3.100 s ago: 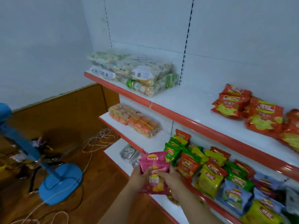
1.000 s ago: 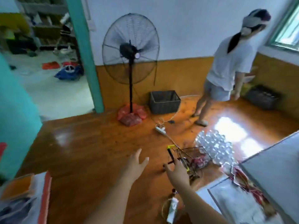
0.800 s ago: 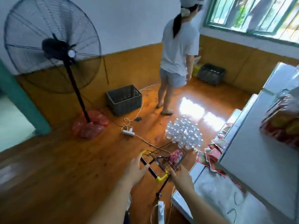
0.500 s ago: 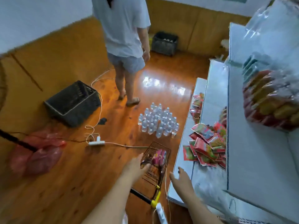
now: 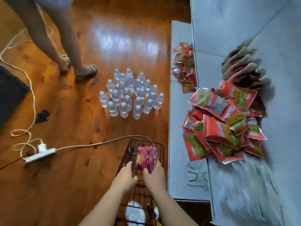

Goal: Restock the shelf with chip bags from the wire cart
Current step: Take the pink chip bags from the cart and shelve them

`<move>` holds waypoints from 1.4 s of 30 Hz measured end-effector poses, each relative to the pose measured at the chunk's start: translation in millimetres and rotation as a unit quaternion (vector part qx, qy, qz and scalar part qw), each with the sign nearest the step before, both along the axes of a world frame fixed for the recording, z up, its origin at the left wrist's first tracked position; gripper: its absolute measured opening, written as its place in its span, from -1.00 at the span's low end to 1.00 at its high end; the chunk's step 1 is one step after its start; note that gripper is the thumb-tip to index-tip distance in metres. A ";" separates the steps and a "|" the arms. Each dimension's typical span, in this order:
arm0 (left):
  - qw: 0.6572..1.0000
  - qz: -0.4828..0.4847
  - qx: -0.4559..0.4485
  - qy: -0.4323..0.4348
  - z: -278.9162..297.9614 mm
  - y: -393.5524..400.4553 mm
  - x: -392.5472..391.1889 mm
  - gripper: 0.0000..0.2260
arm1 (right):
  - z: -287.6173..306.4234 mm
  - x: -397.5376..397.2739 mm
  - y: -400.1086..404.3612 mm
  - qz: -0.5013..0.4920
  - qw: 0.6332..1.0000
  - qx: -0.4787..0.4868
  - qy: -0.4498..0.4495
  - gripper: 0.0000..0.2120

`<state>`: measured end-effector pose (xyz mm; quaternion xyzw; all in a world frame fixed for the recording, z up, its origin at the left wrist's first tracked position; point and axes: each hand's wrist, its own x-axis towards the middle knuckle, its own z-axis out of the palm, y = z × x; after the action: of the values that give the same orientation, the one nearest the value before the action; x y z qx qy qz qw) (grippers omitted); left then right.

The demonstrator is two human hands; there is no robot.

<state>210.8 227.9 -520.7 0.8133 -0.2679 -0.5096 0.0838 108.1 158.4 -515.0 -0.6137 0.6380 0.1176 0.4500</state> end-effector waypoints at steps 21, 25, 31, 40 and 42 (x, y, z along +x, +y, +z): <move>0.966 -0.229 -0.115 0.030 166.8 -19.1 15.4 -0.30 | 190.7 -61.8 48.8 -0.150 0.986 -0.050 -0.047 -0.42; 0.894 -0.403 -0.194 0.041 310.9 -34.4 -48.4 0.33 | 347.9 -140.3 77.3 -0.139 0.983 -0.104 -0.068 -0.41; 0.807 -0.496 -0.250 0.200 466.6 -17.4 -227.3 -0.31 | 495.3 -313.8 143.0 -0.248 0.939 -0.209 -0.118 -0.35; 0.751 -0.539 -0.175 0.339 537.5 162.0 -581.2 -0.40 | 541.0 -580.1 385.0 -0.636 0.640 -0.372 -0.220 -0.46; 0.730 -0.547 -0.110 0.395 537.9 222.2 -655.1 -0.43 | 543.0 -630.3 445.4 -0.670 0.602 -0.386 -0.199 -0.48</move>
<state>-444.2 450.1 17.2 0.2369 -0.6631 -0.7097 -0.0223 -522.2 603.8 27.9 -0.1389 0.7508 -0.5995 0.2399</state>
